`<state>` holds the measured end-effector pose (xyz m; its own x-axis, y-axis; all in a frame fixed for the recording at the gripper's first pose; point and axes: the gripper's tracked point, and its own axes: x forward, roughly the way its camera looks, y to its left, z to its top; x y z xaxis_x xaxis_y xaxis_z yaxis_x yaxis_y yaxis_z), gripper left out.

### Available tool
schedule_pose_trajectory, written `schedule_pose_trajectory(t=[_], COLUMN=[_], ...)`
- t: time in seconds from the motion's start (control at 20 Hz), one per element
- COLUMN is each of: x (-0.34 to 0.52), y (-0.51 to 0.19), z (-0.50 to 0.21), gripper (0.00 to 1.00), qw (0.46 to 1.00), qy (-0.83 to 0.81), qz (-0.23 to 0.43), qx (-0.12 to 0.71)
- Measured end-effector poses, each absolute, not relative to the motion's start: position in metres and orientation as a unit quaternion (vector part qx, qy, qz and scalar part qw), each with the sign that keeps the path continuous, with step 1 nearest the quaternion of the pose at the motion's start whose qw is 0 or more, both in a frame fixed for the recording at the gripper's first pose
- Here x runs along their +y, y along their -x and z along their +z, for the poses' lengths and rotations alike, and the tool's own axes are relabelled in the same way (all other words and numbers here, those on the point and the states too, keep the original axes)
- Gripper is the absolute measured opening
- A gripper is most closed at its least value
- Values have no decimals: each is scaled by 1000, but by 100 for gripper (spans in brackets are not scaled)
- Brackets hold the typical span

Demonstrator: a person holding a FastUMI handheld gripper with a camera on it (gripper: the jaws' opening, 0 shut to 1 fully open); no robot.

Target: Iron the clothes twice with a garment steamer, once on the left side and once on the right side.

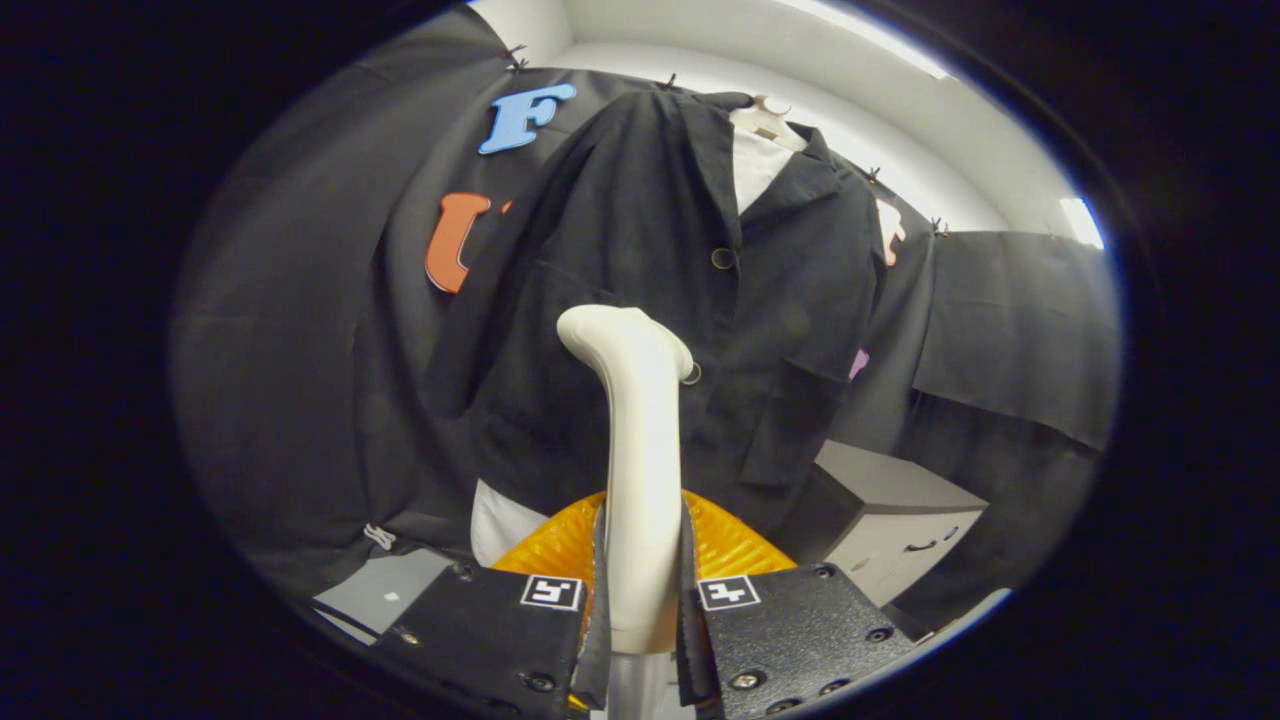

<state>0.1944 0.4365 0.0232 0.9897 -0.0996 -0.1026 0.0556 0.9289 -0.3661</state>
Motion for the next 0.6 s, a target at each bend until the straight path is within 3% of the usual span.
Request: schedule_pose_trajectory(t=[0.6], x=[426], y=[-177], z=[-38], gripper=[29], qw=[972], qy=[188], qz=[-29], qx=[139])
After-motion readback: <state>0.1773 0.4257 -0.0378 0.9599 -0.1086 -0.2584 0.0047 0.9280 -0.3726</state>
